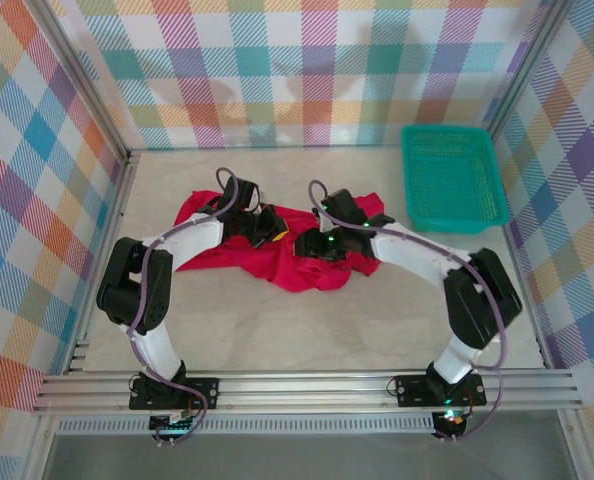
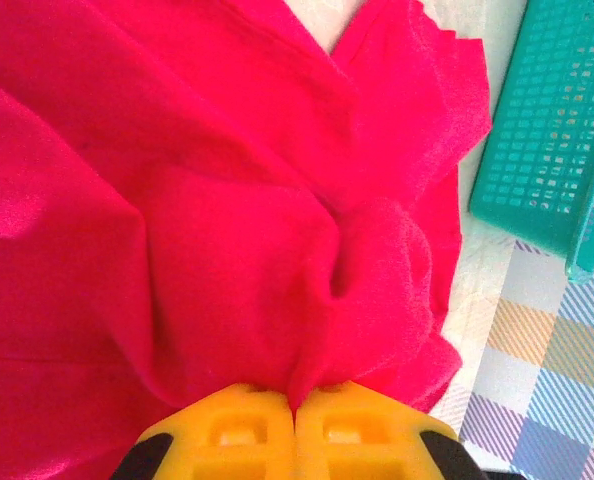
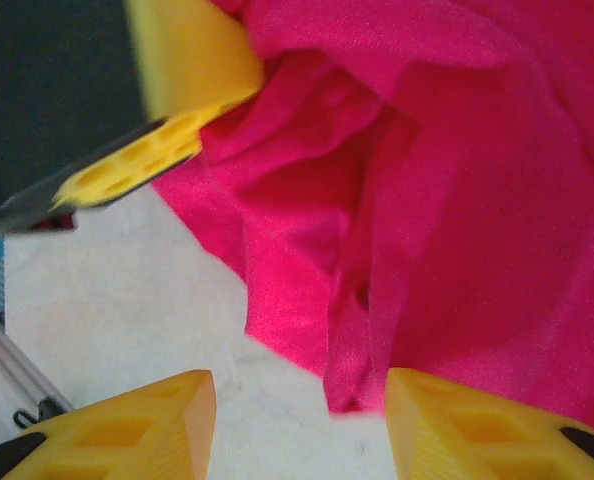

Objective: Fold the inside-out t-shirt

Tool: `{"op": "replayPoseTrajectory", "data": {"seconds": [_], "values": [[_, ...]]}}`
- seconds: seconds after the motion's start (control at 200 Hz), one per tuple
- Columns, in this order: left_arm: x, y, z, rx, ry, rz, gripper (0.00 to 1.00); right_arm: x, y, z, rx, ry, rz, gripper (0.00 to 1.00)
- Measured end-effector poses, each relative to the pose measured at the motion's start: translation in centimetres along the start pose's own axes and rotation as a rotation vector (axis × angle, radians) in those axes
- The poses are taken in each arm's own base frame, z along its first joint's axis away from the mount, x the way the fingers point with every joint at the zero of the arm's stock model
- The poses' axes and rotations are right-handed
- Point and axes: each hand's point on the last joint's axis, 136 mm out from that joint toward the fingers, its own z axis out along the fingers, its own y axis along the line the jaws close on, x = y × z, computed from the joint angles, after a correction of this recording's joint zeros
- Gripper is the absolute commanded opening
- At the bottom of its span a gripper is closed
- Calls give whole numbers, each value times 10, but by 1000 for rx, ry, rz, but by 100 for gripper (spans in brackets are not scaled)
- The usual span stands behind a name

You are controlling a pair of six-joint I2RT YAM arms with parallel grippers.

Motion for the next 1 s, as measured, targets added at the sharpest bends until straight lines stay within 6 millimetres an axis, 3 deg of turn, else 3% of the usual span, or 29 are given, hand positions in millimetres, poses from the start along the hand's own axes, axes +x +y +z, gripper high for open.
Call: {"op": "replayPoseTrajectory", "data": {"seconds": [0.09, 0.19, 0.3, 0.365, 0.485, 0.555, 0.62, 0.69, 0.715, 0.765, 0.85, 0.925, 1.0], "values": [[0, 1, 0, -2, 0, -1, 0, 0, -15, 20, 66, 30, 51, 44], [2, 4, 0, -19, 4, -2, 0, 5, -36, 31, 137, 59, 85, 0], [3, 14, -1, -66, 5, -6, 0, 1, -46, 21, 173, 61, 61, 0], [3, 17, -2, -88, -2, -10, 0, -9, -44, 2, 163, 25, 21, 0], [3, 14, 0, -98, -16, -15, 0, -31, -24, -67, 54, -164, -119, 0], [8, 2, 4, -73, -13, -2, 0, -29, -15, -109, -24, -294, -200, 0], [13, -19, 8, -35, -10, 26, 0, -13, -13, -130, -74, -375, -258, 0], [21, -41, 17, 2, 0, 61, 0, 10, -26, -131, -87, -411, -273, 2], [23, -46, 21, 8, 3, 66, 0, 19, -33, -128, -83, -409, -269, 8], [24, -50, 28, 12, 9, 69, 0, 34, -51, -117, -61, -401, -244, 31], [26, -44, 38, -6, 17, 61, 0, 61, -90, -93, 12, -348, -150, 43], [29, -37, 46, -29, 23, 58, 0, 79, -117, -82, 87, -301, -79, 44], [30, -34, 48, -43, 21, 57, 0, 79, -123, -83, 123, -300, -45, 44]]}}
